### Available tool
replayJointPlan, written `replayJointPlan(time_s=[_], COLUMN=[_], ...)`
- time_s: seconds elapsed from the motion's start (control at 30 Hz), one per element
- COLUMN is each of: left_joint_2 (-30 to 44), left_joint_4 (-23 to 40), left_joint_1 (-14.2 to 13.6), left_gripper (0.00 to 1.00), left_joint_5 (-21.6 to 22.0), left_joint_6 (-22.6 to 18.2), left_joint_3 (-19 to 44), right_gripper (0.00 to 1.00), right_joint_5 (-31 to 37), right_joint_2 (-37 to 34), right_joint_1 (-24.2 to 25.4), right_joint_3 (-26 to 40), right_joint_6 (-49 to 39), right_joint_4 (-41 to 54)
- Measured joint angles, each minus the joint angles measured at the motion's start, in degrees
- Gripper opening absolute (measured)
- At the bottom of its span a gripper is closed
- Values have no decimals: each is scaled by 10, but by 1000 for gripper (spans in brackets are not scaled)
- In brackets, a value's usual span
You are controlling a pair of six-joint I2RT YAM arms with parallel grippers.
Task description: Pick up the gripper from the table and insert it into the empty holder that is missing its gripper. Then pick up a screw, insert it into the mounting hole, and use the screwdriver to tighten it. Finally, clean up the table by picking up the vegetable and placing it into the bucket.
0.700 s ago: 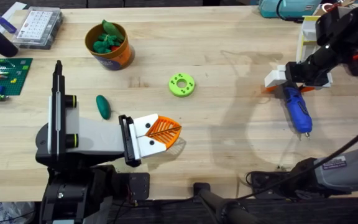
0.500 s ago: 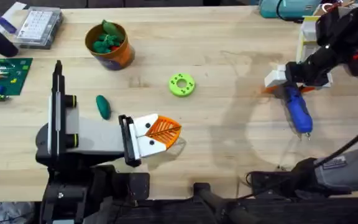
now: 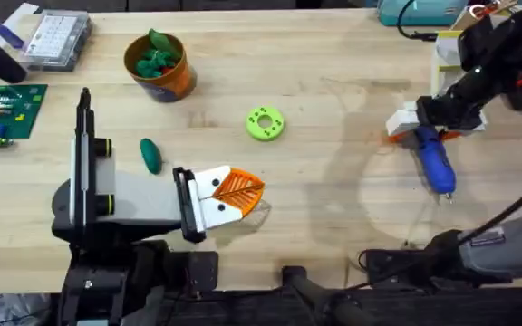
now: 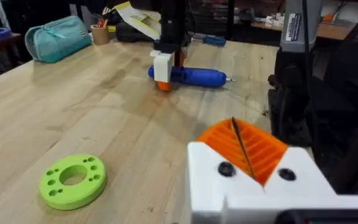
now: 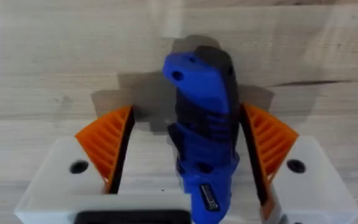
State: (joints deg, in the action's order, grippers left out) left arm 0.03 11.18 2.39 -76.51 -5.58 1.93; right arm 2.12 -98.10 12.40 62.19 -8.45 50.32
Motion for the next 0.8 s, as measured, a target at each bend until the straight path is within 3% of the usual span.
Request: replayJointPlan(time_s=[0.57, 0.8], left_joint_2=[0, 0], left_joint_4=[0, 0], left_joint_1=[0, 0], left_gripper=[13, 13], left_joint_5=[0, 0], left_joint_6=[0, 0], left_joint_3=[0, 0], right_gripper=[989, 989], right_joint_5=[9, -3], right_joint_2=[2, 50], right_joint_1=[0, 3], right_joint_3=[-2, -18], right_joint_6=[-9, -8], right_joint_4=[35, 34])
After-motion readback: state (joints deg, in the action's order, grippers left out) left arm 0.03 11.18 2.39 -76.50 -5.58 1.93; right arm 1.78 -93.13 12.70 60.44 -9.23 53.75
